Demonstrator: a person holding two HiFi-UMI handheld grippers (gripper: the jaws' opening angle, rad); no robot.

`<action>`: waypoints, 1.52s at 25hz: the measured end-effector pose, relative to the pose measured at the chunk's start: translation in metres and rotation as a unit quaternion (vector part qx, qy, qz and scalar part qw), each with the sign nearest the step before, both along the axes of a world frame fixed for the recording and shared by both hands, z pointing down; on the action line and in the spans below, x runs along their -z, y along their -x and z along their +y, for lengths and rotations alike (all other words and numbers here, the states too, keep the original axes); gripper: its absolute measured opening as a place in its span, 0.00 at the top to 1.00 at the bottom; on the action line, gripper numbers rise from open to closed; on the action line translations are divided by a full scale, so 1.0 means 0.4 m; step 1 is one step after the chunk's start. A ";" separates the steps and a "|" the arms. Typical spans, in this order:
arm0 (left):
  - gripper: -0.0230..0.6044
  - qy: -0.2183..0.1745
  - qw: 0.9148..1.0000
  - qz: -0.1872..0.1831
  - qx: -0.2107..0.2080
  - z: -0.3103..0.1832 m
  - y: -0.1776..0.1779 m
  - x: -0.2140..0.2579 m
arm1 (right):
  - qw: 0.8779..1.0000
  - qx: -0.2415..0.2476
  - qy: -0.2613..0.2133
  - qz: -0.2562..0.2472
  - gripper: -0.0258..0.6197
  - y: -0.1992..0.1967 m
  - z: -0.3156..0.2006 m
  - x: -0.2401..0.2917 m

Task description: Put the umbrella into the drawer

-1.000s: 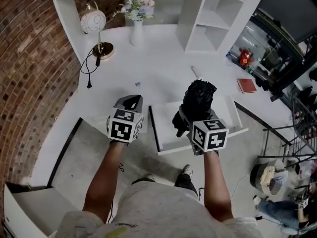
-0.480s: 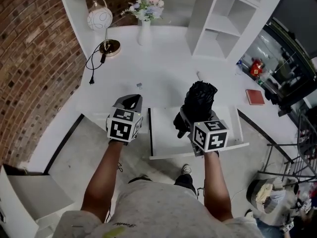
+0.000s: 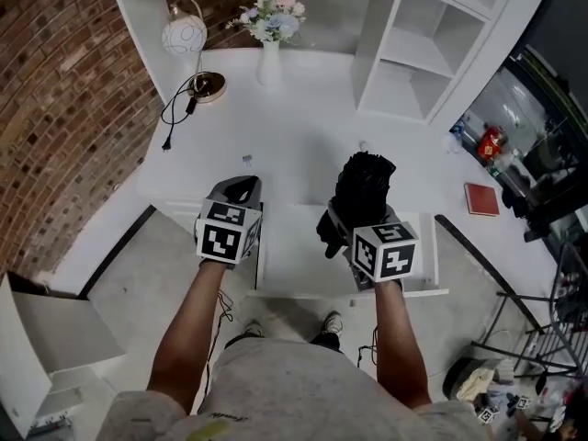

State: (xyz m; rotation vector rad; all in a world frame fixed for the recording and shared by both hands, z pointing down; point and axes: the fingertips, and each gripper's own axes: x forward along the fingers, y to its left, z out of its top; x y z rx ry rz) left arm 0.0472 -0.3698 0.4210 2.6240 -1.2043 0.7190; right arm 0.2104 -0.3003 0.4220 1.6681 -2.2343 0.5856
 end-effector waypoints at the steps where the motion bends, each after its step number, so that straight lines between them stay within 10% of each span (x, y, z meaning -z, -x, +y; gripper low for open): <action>1: 0.97 0.000 1.000 -0.001 0.004 0.004 -0.010 0.000 | 1.000 0.005 0.001 0.000 0.56 -0.011 0.001 -0.001; 38: 0.97 0.017 0.996 0.032 0.087 0.145 -0.038 -0.034 | 0.987 0.129 0.066 0.071 0.56 -0.118 0.090 -0.075</action>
